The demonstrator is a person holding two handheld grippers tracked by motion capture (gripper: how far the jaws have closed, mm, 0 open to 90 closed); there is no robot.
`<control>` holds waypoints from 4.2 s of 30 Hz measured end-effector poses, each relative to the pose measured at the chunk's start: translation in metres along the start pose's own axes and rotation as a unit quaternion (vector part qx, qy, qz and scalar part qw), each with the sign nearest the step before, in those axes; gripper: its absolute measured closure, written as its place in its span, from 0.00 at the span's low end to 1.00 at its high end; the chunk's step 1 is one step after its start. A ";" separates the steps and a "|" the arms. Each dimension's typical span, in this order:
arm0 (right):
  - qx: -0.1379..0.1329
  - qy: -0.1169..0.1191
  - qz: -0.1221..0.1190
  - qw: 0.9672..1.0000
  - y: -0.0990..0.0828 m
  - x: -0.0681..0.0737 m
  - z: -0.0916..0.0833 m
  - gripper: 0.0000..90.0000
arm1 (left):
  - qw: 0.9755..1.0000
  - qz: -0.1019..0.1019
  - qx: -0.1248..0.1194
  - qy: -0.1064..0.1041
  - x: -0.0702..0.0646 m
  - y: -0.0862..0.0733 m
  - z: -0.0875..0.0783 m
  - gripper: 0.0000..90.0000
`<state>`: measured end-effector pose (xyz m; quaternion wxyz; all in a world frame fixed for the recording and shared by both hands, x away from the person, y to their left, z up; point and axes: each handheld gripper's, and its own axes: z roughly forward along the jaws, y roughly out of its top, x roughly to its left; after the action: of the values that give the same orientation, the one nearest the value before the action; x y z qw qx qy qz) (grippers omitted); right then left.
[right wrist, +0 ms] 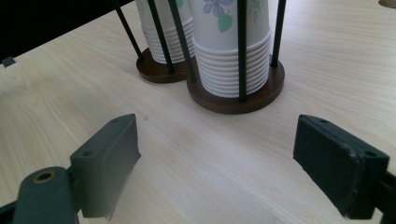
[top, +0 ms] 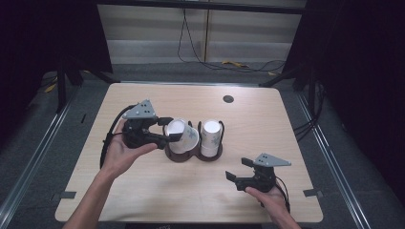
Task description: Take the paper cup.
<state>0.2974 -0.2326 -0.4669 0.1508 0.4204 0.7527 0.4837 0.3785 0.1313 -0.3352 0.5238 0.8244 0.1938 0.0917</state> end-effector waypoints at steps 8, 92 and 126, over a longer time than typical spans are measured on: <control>-0.012 0.023 -0.017 1.000 0.010 0.012 0.003 0.17 | 1.000 -0.017 0.002 -0.023 -0.002 -0.011 0.011 0.42; -0.078 0.183 -0.060 0.978 0.025 0.032 0.033 0.19 | 0.984 -0.056 -0.009 -0.167 -0.032 -0.033 0.057 0.42; -0.016 0.166 -0.103 0.981 0.028 0.033 0.028 0.27 | 0.990 -0.048 0.043 -0.125 -0.029 -0.040 0.062 0.19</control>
<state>0.3093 -0.1849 -0.4508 0.0798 0.2523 0.7987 0.5404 0.3646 0.0833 -0.3968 0.5119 0.8408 0.1703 -0.0454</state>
